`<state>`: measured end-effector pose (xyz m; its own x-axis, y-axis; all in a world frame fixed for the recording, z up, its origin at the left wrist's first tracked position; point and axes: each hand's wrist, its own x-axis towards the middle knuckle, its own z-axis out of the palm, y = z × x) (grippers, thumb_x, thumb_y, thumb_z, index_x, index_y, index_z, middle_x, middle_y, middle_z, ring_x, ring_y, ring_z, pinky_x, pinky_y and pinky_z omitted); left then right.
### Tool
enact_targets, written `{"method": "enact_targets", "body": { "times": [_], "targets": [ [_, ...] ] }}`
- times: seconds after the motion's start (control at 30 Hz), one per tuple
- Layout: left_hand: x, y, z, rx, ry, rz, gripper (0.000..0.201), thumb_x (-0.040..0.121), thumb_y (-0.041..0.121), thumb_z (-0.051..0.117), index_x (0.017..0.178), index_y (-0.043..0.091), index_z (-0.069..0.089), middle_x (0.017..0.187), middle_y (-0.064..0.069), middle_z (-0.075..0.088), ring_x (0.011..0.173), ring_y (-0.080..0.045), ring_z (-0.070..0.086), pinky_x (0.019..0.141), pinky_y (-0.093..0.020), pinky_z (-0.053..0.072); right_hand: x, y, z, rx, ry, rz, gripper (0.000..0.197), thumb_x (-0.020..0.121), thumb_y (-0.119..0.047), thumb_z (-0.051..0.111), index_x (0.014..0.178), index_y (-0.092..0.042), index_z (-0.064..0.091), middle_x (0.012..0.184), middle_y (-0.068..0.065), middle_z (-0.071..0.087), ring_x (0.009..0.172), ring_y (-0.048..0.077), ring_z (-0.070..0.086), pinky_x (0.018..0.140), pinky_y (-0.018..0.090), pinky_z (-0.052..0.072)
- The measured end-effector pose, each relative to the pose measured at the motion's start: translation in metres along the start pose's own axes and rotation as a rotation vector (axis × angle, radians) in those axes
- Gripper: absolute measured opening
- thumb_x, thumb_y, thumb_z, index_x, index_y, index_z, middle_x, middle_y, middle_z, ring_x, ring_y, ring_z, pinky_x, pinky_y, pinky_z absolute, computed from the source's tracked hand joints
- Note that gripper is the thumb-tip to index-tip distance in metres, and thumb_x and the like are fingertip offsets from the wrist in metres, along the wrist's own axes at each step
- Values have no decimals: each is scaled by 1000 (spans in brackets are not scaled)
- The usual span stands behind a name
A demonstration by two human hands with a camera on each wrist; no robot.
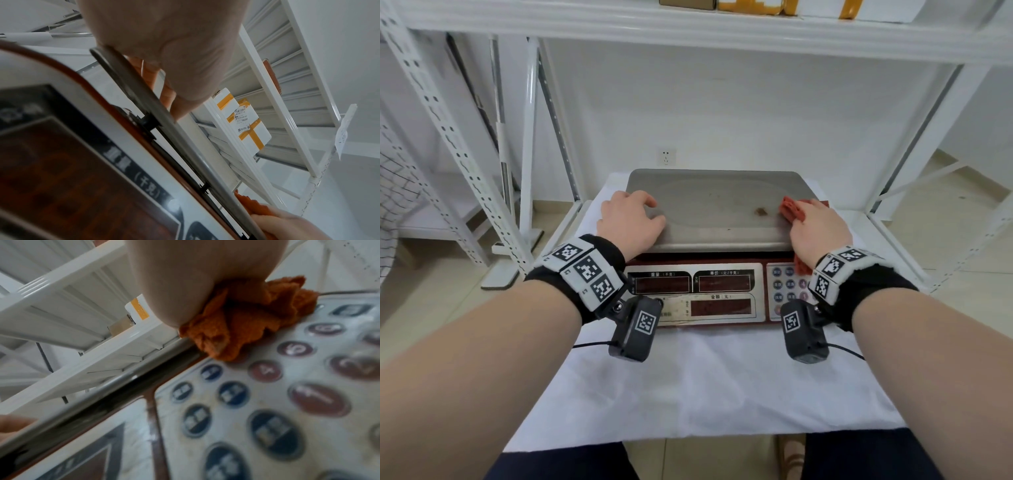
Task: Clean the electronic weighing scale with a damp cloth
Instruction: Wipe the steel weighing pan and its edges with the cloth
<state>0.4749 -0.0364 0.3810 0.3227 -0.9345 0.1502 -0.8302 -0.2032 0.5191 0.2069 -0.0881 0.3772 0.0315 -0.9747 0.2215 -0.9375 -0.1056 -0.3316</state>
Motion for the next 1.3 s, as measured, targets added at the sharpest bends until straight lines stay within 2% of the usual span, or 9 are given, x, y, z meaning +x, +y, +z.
{"method": "enact_targets", "body": {
  "times": [0.17,0.27,0.4,0.57,0.67,0.8,1.0,1.17,1.3],
  "targets": [
    [-1,-5,0,-83,1,7,37,86,33,54,121,22,54,127,-11,48,120,-30,43,95,-40,41,-6,-17,2,-16,3,-10,42,87,-12,37,123,-18,57,128,8,54,114,33,51,97,42,42],
    [-2,-4,1,-89,4,3,37,86,34,54,121,22,54,127,-11,49,120,-31,44,94,-39,41,-19,-41,4,-14,-14,-166,38,93,-12,38,126,-19,57,131,4,55,114,28,54,94,34,41],
    [-3,0,0,-45,11,10,38,86,37,54,122,22,54,127,-12,50,119,-31,45,96,-41,42,-32,-59,6,51,-57,-314,41,95,-15,40,132,-30,52,145,-6,45,126,23,49,105,33,37],
    [-7,5,-2,-14,1,7,39,86,38,54,123,23,54,127,-11,49,120,-32,44,96,-40,40,-32,-42,-10,223,9,-257,46,91,0,39,122,-24,62,125,-8,62,115,9,56,97,13,34],
    [-10,7,-2,-14,3,4,40,86,39,54,123,24,53,128,-10,48,120,-32,44,97,-41,41,-29,-22,-22,279,139,-54,49,89,3,37,124,-24,59,118,-9,63,98,14,64,85,21,47],
    [-10,10,-2,-7,13,-6,39,87,37,53,124,24,53,128,-11,48,120,-32,44,98,-40,39,-21,0,-17,119,98,49,43,91,-4,37,125,-20,58,126,4,60,115,27,55,95,32,42],
    [-7,4,-3,-127,-14,-26,37,86,34,54,122,25,53,130,-8,47,123,-29,41,95,-37,38,-13,-13,4,-27,53,13,39,92,-18,36,126,-14,55,128,9,53,116,31,51,97,41,40],
    [-6,-2,-5,-248,-19,-31,34,87,29,53,120,26,55,128,-7,48,121,-27,41,101,-40,39,-18,-53,11,-65,-36,-141,37,94,-20,36,127,-14,53,127,10,53,113,32,53,93,37,41],
    [-6,-8,-9,-341,-16,-34,31,87,29,52,117,27,56,127,-7,47,118,-26,44,103,-43,39,-28,-94,16,-42,-136,-284,40,96,-21,36,134,-17,47,138,9,46,123,30,46,100,36,37]
  ]
}}
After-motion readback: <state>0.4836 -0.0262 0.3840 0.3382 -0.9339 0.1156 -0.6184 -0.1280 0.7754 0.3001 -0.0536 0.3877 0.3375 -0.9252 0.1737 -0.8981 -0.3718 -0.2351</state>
